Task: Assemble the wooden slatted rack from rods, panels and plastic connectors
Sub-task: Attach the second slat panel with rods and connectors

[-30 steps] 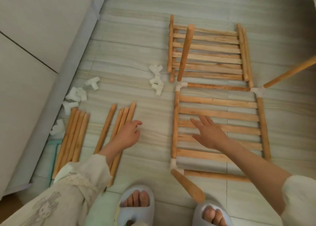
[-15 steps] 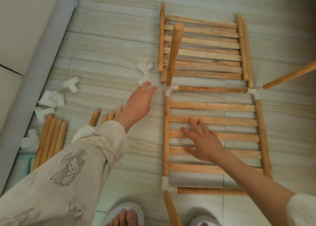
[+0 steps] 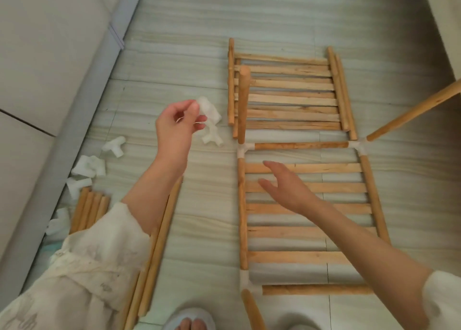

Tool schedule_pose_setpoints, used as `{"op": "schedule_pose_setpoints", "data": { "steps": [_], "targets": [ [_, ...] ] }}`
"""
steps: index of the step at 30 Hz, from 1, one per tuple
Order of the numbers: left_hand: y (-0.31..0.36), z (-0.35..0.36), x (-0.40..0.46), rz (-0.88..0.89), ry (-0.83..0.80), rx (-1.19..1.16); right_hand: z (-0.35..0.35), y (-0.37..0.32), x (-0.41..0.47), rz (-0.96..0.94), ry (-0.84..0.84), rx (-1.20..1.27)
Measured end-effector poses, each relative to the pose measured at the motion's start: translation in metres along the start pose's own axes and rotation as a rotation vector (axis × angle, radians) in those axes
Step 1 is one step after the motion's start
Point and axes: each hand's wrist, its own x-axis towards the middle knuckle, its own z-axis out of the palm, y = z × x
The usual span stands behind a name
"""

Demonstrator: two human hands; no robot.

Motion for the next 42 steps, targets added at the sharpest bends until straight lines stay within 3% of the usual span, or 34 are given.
{"op": "schedule_pose_setpoints", "data": {
  "steps": [3,6,9,14,22,25,32,38,42],
  "targets": [
    [0.033,0.005,-0.005,0.007,-0.072,-0.209,-0.035,-0.052,0.006,-0.149,0.273,0.155],
    [0.056,0.014,-0.011,0.067,-0.164,-0.209,-0.057,-0.091,0.015,-0.289,0.364,0.196],
    [0.069,0.021,-0.014,0.096,-0.21,-0.159,-0.061,-0.108,0.022,-0.306,0.425,0.257],
    [0.075,0.029,-0.01,0.122,-0.168,0.016,-0.054,-0.108,0.029,-0.283,0.486,0.259],
    [0.078,0.038,-0.005,0.374,-0.237,0.418,-0.054,-0.106,0.036,-0.3,0.55,0.317],
    [0.074,0.038,-0.007,0.389,-0.253,0.519,-0.051,-0.106,0.038,-0.288,0.571,0.343],
    [0.075,0.04,-0.014,0.526,-0.14,0.752,-0.05,-0.104,0.04,-0.292,0.59,0.33],
    [0.07,0.052,-0.028,0.219,-0.168,0.634,-0.048,-0.1,0.041,-0.313,0.565,0.337],
    [0.09,0.047,-0.007,0.2,-0.168,0.662,-0.049,-0.098,0.042,-0.343,0.597,0.348]
  ]
}}
